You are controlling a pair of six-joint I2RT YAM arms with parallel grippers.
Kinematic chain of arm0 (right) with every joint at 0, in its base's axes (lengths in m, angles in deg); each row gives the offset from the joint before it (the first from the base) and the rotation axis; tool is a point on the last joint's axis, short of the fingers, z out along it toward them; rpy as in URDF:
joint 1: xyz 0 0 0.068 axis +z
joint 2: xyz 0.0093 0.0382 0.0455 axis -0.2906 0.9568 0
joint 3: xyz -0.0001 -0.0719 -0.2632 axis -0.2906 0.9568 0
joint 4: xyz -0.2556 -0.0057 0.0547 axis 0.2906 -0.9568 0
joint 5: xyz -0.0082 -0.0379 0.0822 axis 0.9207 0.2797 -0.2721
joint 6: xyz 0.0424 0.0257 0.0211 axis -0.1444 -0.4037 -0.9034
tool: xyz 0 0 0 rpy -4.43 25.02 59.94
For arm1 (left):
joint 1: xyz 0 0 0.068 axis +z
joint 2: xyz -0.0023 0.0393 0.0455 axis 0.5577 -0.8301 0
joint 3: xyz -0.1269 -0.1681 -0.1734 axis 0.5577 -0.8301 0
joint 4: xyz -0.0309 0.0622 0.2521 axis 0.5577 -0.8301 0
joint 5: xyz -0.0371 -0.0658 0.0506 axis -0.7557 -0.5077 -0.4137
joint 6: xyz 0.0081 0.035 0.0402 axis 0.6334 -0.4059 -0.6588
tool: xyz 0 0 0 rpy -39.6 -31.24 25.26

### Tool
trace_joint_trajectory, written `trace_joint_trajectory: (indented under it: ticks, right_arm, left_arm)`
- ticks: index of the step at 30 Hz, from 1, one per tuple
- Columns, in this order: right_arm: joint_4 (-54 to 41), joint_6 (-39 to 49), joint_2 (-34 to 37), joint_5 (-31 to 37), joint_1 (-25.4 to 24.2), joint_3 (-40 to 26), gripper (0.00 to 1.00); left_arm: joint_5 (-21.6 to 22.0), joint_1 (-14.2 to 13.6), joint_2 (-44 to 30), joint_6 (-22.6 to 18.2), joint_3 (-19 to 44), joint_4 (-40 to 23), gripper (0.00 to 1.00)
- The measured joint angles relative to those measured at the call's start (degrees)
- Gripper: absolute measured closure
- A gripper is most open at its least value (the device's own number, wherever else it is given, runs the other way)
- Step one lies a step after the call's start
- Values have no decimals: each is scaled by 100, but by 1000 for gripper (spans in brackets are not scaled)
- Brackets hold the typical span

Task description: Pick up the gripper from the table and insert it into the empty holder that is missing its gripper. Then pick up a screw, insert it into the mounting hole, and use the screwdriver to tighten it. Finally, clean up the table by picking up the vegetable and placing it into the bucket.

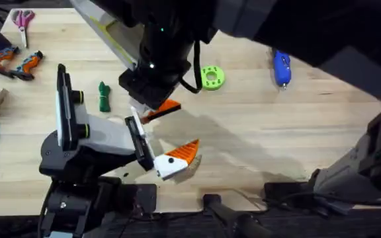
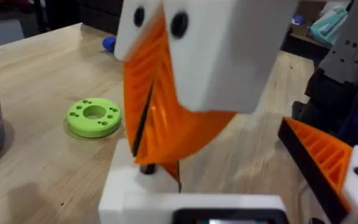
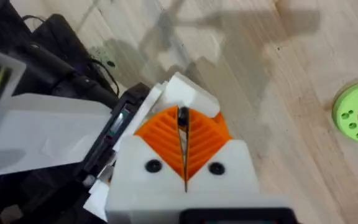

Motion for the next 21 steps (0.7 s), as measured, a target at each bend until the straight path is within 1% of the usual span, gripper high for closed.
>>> trace_joint_trajectory:
  ticks: [14, 15, 16, 20, 21]
  right_arm:
    - [170, -25, 0, 1, 9, 173, 996]
    - [169, -37, 0, 0, 9, 175, 977]
    - [156, -59, 0, -2, 9, 187, 873]
    - [157, -63, 0, -21, 11, 190, 703]
    - [157, -63, -2, -18, 15, 190, 678]
  left_arm:
    - [2, 0, -1, 15, 0, 0, 15]
    - [4, 0, 0, 14, 0, 0, 16]
    - [6, 0, -1, 15, 0, 0, 15]
    - [4, 0, -1, 22, 0, 0, 16]
    - [7, 0, -2, 33, 0, 0, 15]
